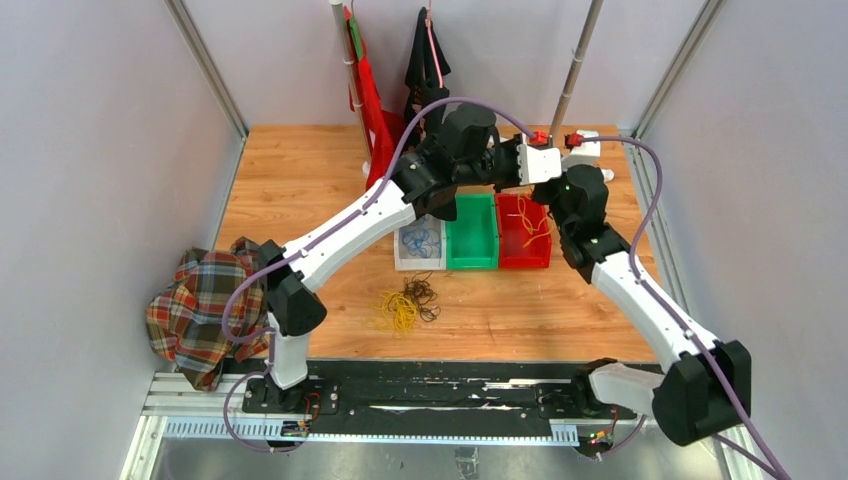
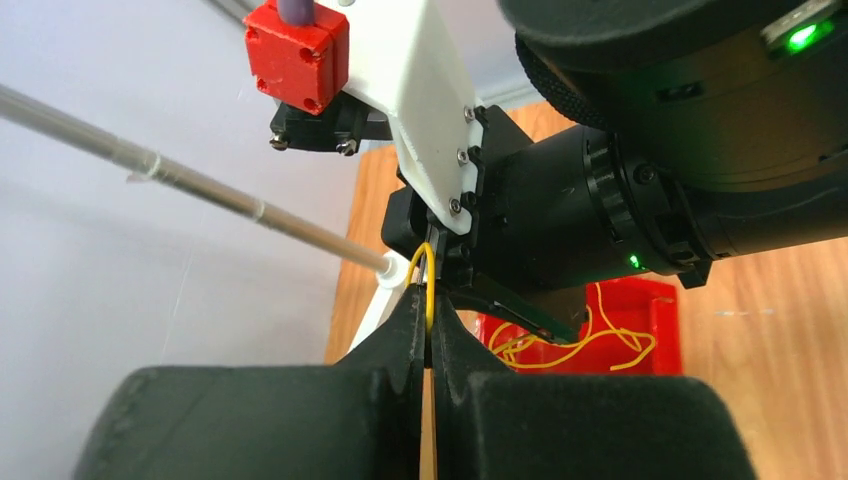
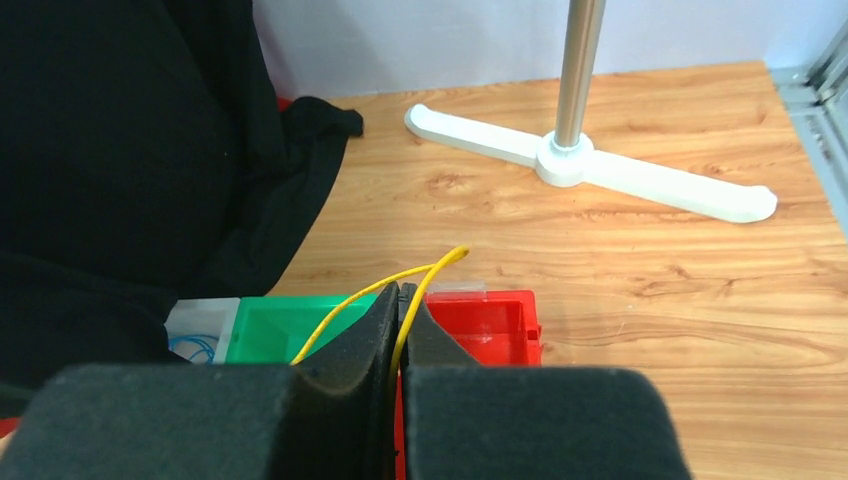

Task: Untangle the cables

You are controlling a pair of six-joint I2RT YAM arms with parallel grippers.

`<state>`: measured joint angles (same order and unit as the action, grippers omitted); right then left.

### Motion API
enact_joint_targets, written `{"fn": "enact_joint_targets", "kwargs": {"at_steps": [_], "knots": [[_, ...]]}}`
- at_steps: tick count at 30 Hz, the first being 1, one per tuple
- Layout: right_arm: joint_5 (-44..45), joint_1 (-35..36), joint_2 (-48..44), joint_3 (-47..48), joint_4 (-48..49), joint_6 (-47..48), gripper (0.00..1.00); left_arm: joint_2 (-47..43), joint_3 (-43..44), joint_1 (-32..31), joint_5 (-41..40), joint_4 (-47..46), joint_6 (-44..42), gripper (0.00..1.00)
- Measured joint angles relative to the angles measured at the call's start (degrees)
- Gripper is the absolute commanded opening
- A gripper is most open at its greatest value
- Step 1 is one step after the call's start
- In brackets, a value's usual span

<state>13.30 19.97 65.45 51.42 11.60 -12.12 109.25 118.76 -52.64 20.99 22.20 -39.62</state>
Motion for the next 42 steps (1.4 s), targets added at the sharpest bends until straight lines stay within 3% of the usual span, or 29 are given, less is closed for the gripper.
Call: {"fn": "enact_joint_targets", "kwargs": {"at_steps": [5,6,8,11,13,19,26,32,38,42], "knots": [[-4.02,-1.62,5.55,0.07,2.29,-2.56,0.01,1.75,-0.66,0.33,-5.11,-0.46,-1.05,0.0],[-4.63,-1.75,6.4,0.07,2.58,-2.97,0.09,1.77,-1.2,0.33,-6.03,-0.72,-1.18,0.0],[-5.53,-2.08,8.09,0.07,2.91,-3.76,0.34,1.84,-1.97,0.33,-7.69,-1.22,-1.62,0.0],[-5.73,-2.45,9.7,-0.09,1.92,-5.42,0.54,2.25,-2.1,0.26,-8.17,-2.27,-1.29,0.0],[-5.29,-2.64,9.4,-0.98,0.68,-6.38,0.6,2.78,-1.75,0.28,-8.11,-2.43,-0.72,0.0],[-1.03,-3.28,2.6,-5.7,-4.72,-8.98,0.69,7.78,2.82,0.44,-6.64,-1.62,0.72,0.0],[2.19,-4.59,-4.2,-7.08,-11.87,-12.02,0.71,15.17,10.62,0.63,-5.62,0.57,3.28,0.0],[1.66,-6.78,-8.83,-10.19,-17.25,-13.46,0.71,18.32,12.2,1.16,-7.58,0.39,6.23,0.0],[-1.6,-9.09,-13.97,-12.02,-20.04,-14.43,0.72,20.35,11.19,4.09,-11.5,0.42,9.42,0.0],[-9.9,-12.2,-16.33,-14.69,-17.46,-15.19,0.72,20.24,7.5,6.03,-12.63,-0.57,10.21,0.0]]}}
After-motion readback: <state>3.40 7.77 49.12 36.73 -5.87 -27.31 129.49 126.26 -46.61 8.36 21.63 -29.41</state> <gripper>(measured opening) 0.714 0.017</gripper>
